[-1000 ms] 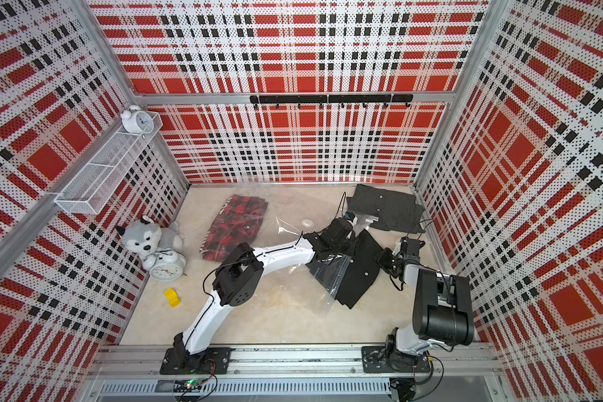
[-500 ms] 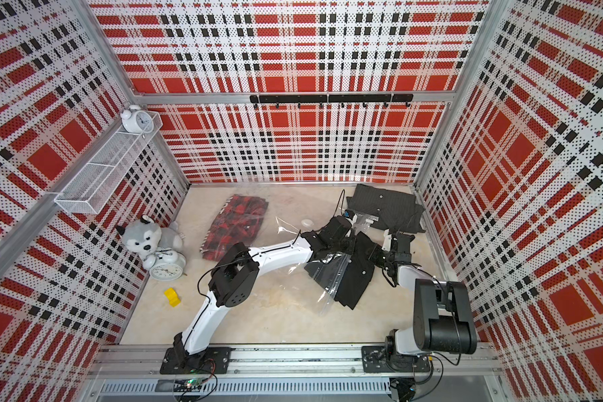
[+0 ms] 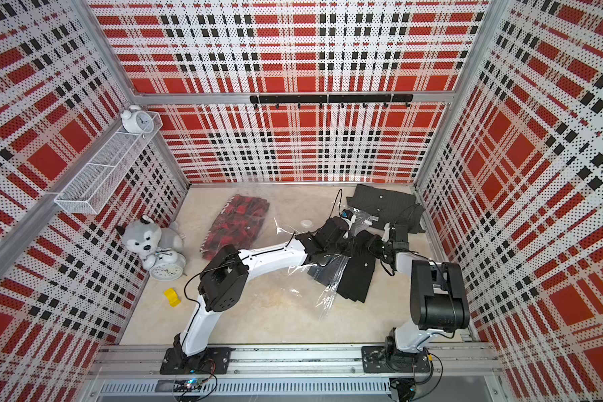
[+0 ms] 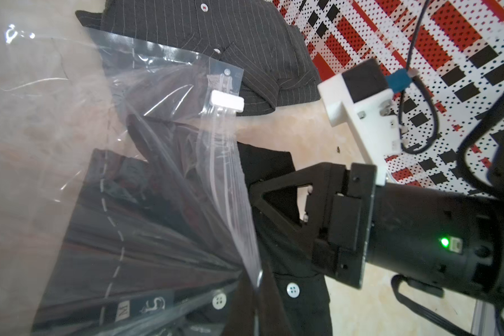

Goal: Place the folded shirt into the vacuum bag
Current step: Place the shirt in the vacuum bag.

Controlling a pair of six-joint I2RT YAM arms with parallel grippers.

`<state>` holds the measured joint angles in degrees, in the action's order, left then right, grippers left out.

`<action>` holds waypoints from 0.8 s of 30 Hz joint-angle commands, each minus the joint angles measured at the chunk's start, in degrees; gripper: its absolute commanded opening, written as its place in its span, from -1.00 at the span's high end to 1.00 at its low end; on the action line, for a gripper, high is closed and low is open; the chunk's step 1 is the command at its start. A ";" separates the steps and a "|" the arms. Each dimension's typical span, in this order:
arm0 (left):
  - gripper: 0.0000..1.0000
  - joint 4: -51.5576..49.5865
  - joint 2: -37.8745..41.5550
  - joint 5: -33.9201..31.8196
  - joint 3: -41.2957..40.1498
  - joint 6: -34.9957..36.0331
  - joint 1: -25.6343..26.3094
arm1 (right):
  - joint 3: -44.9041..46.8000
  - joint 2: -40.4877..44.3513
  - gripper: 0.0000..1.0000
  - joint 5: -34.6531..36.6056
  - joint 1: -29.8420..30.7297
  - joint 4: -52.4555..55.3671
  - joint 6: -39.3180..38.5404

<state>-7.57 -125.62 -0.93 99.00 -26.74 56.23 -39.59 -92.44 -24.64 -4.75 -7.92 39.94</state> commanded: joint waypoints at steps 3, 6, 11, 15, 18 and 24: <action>1.00 1.90 -1.80 0.35 2.30 0.39 0.80 | 1.97 -1.88 1.00 -8.59 0.99 -11.71 7.18; 1.00 1.82 -3.66 1.27 3.72 0.12 0.14 | 4.02 -0.75 0.68 -6.33 0.80 -8.79 6.28; 1.00 2.62 -5.06 1.51 4.23 -0.29 -0.50 | 8.08 4.97 -0.41 -1.28 -1.33 -1.35 2.26; 1.00 3.26 -5.64 2.14 4.69 -0.76 -1.10 | 10.80 12.36 -1.00 2.38 -2.67 5.49 -0.66; 1.00 3.60 -5.77 2.30 5.23 -0.95 -1.53 | 11.86 16.48 -1.00 3.41 -2.97 10.43 -1.35; 1.00 4.00 -5.69 2.27 5.83 -1.26 -2.45 | 16.42 22.41 -1.00 0.91 -2.87 15.99 -0.53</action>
<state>-6.17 -130.91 0.99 102.78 -27.75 54.43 -25.82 -72.82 -22.98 -7.42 3.20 39.86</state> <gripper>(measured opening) 0.051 0.998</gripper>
